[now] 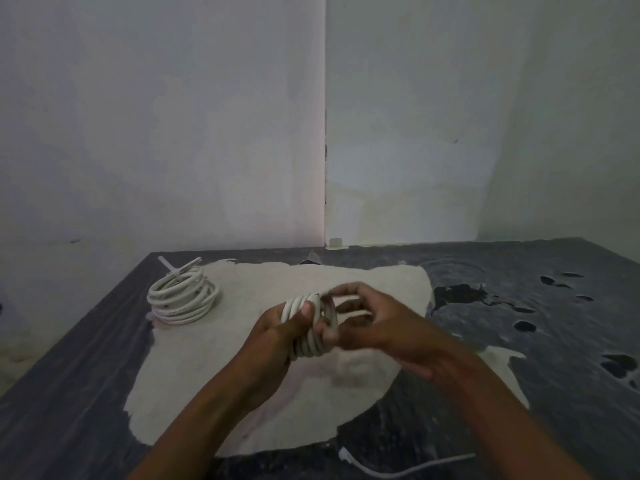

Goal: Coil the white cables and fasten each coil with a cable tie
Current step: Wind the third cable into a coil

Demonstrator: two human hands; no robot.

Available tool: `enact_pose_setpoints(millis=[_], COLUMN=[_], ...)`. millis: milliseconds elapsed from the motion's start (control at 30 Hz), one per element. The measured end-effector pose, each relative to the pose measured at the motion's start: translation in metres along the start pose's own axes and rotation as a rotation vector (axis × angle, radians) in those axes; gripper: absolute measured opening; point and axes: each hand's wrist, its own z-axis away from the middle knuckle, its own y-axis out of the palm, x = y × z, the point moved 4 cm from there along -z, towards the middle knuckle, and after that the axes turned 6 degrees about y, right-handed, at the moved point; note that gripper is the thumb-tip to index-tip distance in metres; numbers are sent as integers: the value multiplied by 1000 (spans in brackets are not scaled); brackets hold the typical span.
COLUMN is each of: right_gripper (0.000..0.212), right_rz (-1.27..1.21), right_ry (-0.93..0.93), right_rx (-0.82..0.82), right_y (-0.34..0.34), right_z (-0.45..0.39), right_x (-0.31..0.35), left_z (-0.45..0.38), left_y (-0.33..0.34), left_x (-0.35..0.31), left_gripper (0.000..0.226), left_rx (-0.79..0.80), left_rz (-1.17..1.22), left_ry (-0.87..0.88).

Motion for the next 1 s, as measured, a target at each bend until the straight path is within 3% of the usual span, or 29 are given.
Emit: enact_pose_setpoints(millis=[133,233,300,500,633,767,900,1000], right_gripper=[54,73,72,47,48,43,41,42], right_rz=[-5,45,-7,28,96,116,97,51], right_ry=[-152,-196,-254,-401,-429,-407,-486,-518], right_rx=[-57,96,181,-124,-250,-281,-325,-333], right_y=[-8,13,20,32,39,45,44,45], right_z=[-9,-11,-6,5,4,3,4,7], right_x=[-2,-8,-9,-16,-21,-26,-20,-14], left_z=[8,16,16,18,20,18,17,15], left_y=[7,22,25,28,21,21,22,19], left_x=[8,12,9,11,15,16,8,11], left_gripper=[32,27,26,32,38,66,64,65], left_rx=[152,305,340,303,130,-87,-262,-345], left_rz=[198,251,259,195,103,-129,-217,-130], left_ry=[-45,-49,-53,-103,-179,-157,-60,-75])
